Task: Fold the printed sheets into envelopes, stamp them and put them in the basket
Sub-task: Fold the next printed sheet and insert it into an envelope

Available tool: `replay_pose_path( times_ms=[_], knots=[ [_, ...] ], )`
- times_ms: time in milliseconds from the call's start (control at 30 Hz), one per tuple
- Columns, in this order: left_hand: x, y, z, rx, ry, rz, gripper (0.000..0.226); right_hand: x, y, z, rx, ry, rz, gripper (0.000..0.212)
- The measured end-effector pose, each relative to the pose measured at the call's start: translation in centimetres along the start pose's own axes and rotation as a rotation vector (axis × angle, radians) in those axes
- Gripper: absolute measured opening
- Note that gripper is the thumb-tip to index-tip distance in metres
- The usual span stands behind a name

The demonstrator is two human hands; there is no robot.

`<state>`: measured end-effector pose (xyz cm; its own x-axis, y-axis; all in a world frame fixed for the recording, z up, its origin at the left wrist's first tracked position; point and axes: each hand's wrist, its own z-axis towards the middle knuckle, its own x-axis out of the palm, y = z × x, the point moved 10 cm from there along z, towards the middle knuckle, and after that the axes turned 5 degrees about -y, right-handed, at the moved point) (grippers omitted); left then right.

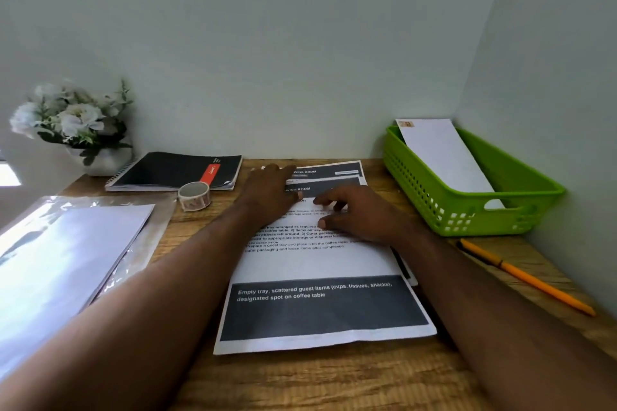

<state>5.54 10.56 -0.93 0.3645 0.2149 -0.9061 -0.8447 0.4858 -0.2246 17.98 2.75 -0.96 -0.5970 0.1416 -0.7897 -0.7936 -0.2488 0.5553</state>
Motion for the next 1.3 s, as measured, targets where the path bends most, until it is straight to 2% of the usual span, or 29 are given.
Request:
replay_pose_path(
  times_ms=[67,167,267,333,433,533,667,767,900,1000,1133,1300],
  knots=[
    [-1.1,0.1,0.1,-0.003,-0.087,-0.061,0.056,-0.4,0.2,0.1,-0.04,-0.071,-0.041,0.064],
    [-4.5,-1.1,-0.4,0.091,-0.343,-0.092,0.025,-2.0,1.0,0.1,-0.069,-0.206,-0.408,0.09],
    [-7.9,-3.4,-2.0,0.232,-0.613,-0.042,0.015,-4.9,3.2,-0.7,-0.131,-0.442,-0.661,0.092],
    [-8.2,-4.7,-2.7,0.274,-0.667,0.032,0.014,-6.2,3.8,-1.3,-0.163,-0.608,-0.761,0.084],
    [-7.0,-5.9,-2.9,0.304,-0.591,0.106,0.015,-6.5,4.2,-1.2,-0.201,-0.677,-0.848,0.049],
    [-5.2,-6.9,-2.7,0.316,-0.374,0.097,0.024,-4.9,3.1,-0.2,-0.158,-0.449,-0.782,0.02],
    [-2.5,-6.7,-2.1,0.259,-0.09,0.09,0.03,-2.5,0.6,0.0,-0.038,-0.157,-0.579,0.021],
    [-1.3,-6.4,-2.0,0.217,0.004,0.066,0.029,-1.5,-0.2,0.0,0.018,-0.047,-0.513,0.022],
    [-0.7,-6.0,-1.7,0.154,0.015,-0.058,0.031,-2.1,-0.3,0.1,0.057,-0.087,-0.381,0.026],
    [0.3,-5.4,-1.3,0.119,0.047,-0.114,0.034,-1.5,-1.0,0.7,0.043,-0.111,-0.379,0.032],
    [1.5,-4.9,-1.2,0.04,0.126,-0.045,0.039,0.7,-1.9,1.1,0.065,-0.009,-0.551,0.039],
    [2.0,-5.6,-1.6,0.043,0.171,0.129,0.038,0.5,-1.3,0.9,0.062,-0.07,-0.651,0.037]
  ],
)
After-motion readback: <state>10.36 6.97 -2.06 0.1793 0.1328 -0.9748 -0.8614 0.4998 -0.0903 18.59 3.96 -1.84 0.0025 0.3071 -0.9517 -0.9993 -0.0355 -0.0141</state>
